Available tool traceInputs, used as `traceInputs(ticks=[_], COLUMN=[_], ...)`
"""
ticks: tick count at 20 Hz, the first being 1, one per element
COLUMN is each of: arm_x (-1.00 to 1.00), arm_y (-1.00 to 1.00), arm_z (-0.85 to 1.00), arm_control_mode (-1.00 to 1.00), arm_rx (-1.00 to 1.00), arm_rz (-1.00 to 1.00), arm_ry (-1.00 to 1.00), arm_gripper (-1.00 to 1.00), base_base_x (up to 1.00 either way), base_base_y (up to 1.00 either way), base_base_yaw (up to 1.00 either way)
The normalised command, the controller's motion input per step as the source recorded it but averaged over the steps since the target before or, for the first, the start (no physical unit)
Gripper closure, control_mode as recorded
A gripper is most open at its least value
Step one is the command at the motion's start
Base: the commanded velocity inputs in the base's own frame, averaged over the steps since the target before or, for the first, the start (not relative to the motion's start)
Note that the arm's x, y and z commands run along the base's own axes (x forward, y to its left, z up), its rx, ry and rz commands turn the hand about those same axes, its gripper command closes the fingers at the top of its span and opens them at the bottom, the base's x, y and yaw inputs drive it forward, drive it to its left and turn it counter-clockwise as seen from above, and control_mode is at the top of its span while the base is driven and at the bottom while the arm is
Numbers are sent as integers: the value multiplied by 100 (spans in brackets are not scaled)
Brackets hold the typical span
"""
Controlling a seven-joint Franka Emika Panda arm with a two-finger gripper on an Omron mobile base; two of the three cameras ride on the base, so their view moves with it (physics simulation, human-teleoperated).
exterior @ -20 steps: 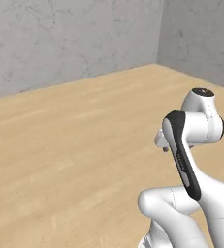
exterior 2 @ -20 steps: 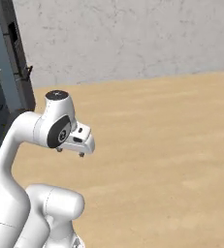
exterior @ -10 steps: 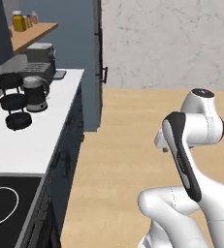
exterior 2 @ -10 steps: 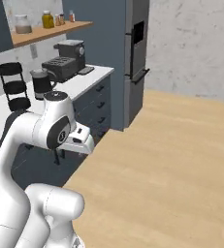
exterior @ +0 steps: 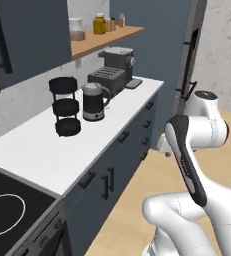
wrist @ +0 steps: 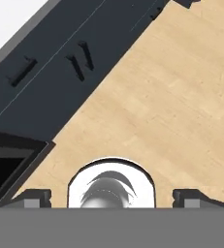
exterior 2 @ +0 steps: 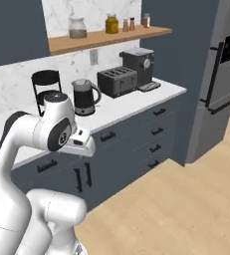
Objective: Navigate to the toaster.
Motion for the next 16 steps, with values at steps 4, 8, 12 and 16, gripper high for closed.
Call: traceInputs(ticks=[4, 8, 12, 16], arm_x=[0, 0, 0, 0], arm_y=[0, 0, 0, 0], arm_z=[0, 0, 0, 0], arm_control_mode=[100, 100, 100, 100], arm_rx=[0, 0, 0, 0], arm_rz=[0, 0, 0, 0], arm_ry=[0, 0, 0, 0], arm_gripper=[-100, -100, -100, -100], base_base_x=[74, 59, 53, 55], base_base_y=[-97, -100, -100, -95], base_base_yaw=[42, 35, 31, 30])
